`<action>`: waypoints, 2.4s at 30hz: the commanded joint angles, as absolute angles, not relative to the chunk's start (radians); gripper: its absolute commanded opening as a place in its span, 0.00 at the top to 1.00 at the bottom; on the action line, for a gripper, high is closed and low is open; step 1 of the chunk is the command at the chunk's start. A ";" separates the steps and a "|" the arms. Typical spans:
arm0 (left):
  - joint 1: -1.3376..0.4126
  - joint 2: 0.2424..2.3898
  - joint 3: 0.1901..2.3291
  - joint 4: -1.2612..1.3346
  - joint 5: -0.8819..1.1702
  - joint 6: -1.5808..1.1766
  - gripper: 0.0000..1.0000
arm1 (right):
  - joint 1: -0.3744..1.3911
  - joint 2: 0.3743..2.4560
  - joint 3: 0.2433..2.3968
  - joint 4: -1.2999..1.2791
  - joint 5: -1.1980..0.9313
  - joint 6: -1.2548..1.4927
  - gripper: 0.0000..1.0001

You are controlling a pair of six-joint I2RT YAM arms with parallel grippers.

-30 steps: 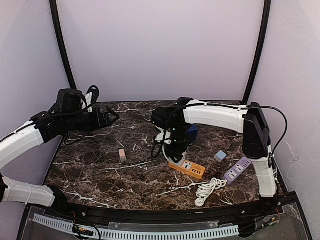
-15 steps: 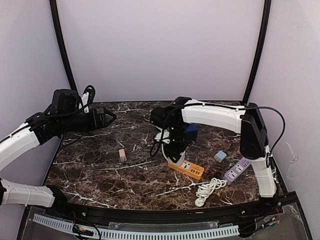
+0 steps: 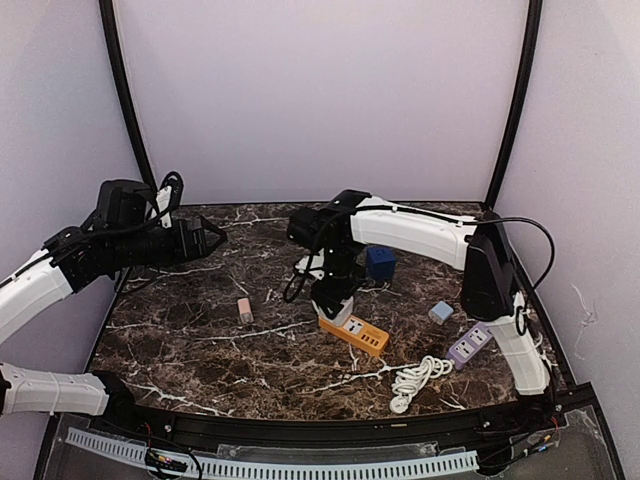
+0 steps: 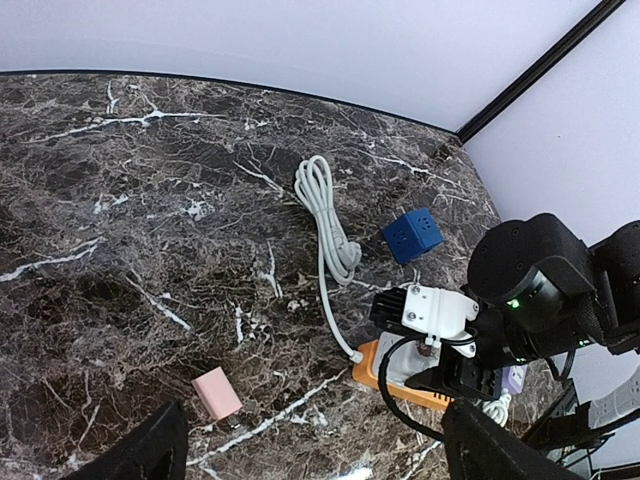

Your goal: Insert the plug

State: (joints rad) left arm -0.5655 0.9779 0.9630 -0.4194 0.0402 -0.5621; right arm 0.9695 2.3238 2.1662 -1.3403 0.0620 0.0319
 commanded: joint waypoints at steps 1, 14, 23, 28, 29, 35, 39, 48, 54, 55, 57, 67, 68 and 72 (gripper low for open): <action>-0.561 0.958 0.950 -0.461 0.029 -0.573 0.11 | 0.983 2.401 2.190 -1.190 0.062 0.060 1.00; -0.561 0.958 0.962 -0.547 -0.037 -0.552 0.11 | 0.986 2.472 2.278 -1.144 0.112 0.045 1.00; -0.561 0.986 0.971 -0.601 -0.076 -0.532 0.13 | 0.994 2.518 2.294 -1.146 0.138 0.050 1.00; -0.561 0.996 0.966 -0.599 -0.072 -0.538 0.13 | 0.993 2.515 2.284 -1.149 0.144 0.075 1.00; -0.561 0.999 0.965 -0.598 -0.070 -0.538 0.13 | 0.994 2.512 2.280 -1.149 0.142 0.076 0.98; -0.561 1.003 0.949 -0.582 -0.049 -0.533 0.13 | 0.994 2.439 2.185 -1.105 0.134 0.071 0.79; -0.561 1.006 0.934 -0.571 -0.036 -0.544 0.14 | 0.993 2.392 2.154 -1.085 0.160 0.085 0.65; -0.564 1.023 0.907 -0.550 -0.017 -0.584 0.14 | 0.995 2.319 2.136 -1.054 0.174 0.099 0.20; -0.571 1.027 0.892 -0.544 -0.015 -0.596 0.14 | 0.996 2.284 2.113 -1.046 0.171 0.111 0.01; -0.575 1.028 0.890 -0.544 -0.015 -0.598 0.14 | 0.997 2.277 2.111 -1.045 0.175 0.113 0.01; -0.581 1.031 0.883 -0.538 -0.013 -0.603 0.14 | 0.996 2.258 2.106 -1.046 0.178 0.118 0.01; -0.643 1.094 0.867 -0.519 -0.042 -0.672 0.17 | 0.996 2.144 2.097 -1.065 0.196 0.152 0.01; -0.646 1.099 0.867 -0.520 -0.044 -0.683 0.17 | 0.997 2.130 2.093 -1.065 0.195 0.158 0.01; -0.672 1.136 0.866 -0.523 -0.055 -0.724 0.19 | 0.996 2.078 2.091 -1.071 0.198 0.194 0.01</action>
State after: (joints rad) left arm -0.6487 1.1118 0.8822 -0.5224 -0.0322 -0.6701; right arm 0.9894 2.1361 2.1025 -1.0691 0.1810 0.1448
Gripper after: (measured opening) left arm 0.821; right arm 0.987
